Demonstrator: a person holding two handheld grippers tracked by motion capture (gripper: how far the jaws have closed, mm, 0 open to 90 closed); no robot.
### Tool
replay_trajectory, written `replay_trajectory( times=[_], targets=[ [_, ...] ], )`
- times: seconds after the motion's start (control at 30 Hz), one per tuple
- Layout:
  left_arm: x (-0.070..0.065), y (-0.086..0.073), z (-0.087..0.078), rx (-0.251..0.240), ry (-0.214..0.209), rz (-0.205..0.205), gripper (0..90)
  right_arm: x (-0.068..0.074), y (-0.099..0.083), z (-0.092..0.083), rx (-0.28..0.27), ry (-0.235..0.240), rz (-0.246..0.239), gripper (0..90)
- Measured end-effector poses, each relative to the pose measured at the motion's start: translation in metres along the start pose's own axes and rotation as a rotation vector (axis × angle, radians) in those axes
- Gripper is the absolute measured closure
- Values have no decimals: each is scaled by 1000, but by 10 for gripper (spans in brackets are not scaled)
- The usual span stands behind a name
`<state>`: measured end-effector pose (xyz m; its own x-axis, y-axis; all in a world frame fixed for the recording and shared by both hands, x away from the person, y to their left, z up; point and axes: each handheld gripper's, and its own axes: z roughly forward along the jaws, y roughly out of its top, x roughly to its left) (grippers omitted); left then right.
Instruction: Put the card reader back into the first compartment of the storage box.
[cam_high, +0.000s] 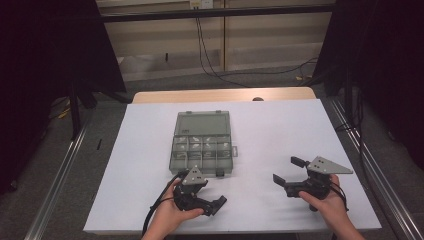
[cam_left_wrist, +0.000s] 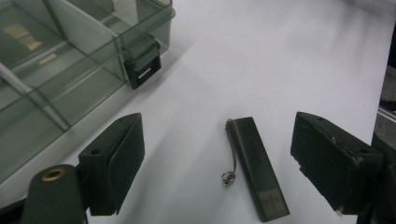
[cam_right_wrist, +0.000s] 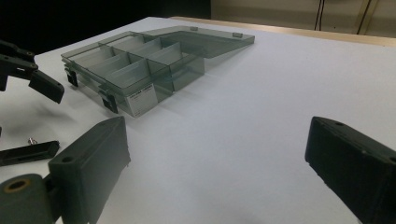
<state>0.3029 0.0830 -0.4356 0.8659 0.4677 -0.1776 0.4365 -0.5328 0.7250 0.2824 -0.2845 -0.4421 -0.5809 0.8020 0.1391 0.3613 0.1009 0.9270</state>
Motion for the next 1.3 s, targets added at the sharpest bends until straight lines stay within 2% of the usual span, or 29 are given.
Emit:
replay_trajectory(
  times=[0.37,0.53,0.57,0.6,0.73,0.93,1.13,1.3],
  targets=[
    [-6,-4,8,54,5,32,302,2,1,1,1,-1,-11,58],
    [-7,-4,10,69,2,28,346,2,1,0,0,-5,-11,59],
    [-7,-3,10,80,14,26,362,1,1,0,-1,-5,-9,59],
    [-7,-4,10,81,-2,31,373,1,1,0,-1,-6,-9,59],
    [-7,-4,10,77,7,30,399,0,1,-1,-5,-10,-7,60],
    [-8,-3,11,77,-2,34,464,0,2,-1,-5,-10,-9,63],
    [-11,-3,13,80,6,57,485,0,2,-1,-7,-12,-12,67],
    [-13,-2,13,99,32,77,501,0,2,-1,-6,-12,-13,68]
  ],
)
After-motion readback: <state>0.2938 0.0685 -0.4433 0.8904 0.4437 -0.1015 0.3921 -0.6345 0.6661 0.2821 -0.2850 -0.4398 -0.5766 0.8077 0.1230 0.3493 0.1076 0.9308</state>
